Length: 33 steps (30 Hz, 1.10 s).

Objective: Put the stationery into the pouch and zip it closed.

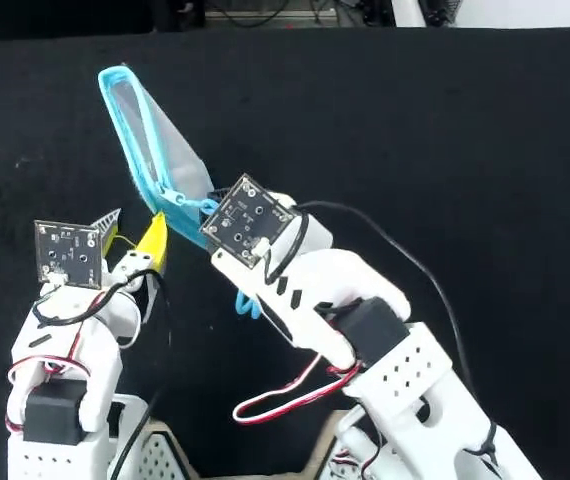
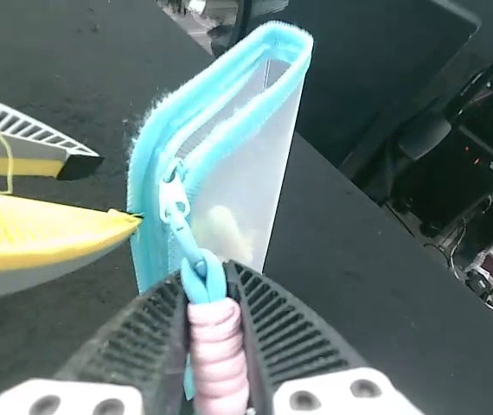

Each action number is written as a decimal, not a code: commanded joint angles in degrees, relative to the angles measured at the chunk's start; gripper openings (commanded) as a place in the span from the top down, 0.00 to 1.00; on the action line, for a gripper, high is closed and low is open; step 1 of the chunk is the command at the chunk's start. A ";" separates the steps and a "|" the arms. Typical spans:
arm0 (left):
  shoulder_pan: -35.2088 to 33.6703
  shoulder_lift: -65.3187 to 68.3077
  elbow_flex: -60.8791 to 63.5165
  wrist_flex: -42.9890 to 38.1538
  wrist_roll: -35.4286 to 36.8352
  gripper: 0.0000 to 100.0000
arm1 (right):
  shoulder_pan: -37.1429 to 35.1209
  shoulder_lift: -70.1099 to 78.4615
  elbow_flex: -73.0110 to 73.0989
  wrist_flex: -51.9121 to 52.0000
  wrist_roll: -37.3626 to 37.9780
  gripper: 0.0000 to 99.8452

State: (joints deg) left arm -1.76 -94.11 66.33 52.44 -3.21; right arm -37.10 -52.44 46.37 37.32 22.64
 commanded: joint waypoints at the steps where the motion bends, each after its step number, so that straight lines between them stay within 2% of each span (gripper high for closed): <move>1: -2.24 -0.35 -4.26 0.09 -0.35 0.83 | 1.23 -2.07 -0.31 -1.85 -0.09 0.99; 7: -1.45 -0.35 -4.26 0.35 -0.26 0.83 | 1.23 -1.98 -0.31 -1.93 -0.18 0.99; 14: 8.92 -0.35 -7.69 7.74 -0.44 0.83 | 1.23 -1.98 -0.31 -1.93 -0.18 0.99; 19: 10.51 -0.35 -7.69 8.26 -0.18 0.83 | 1.23 -1.98 -0.31 -1.93 -0.18 0.99; 33: 10.24 -0.35 6.02 -10.29 -0.09 0.83 | 1.23 -1.98 -0.22 -1.67 -0.18 0.99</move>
State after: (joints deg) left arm 8.00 -93.93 72.04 45.85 -3.21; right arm -37.10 -52.44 46.55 37.14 22.73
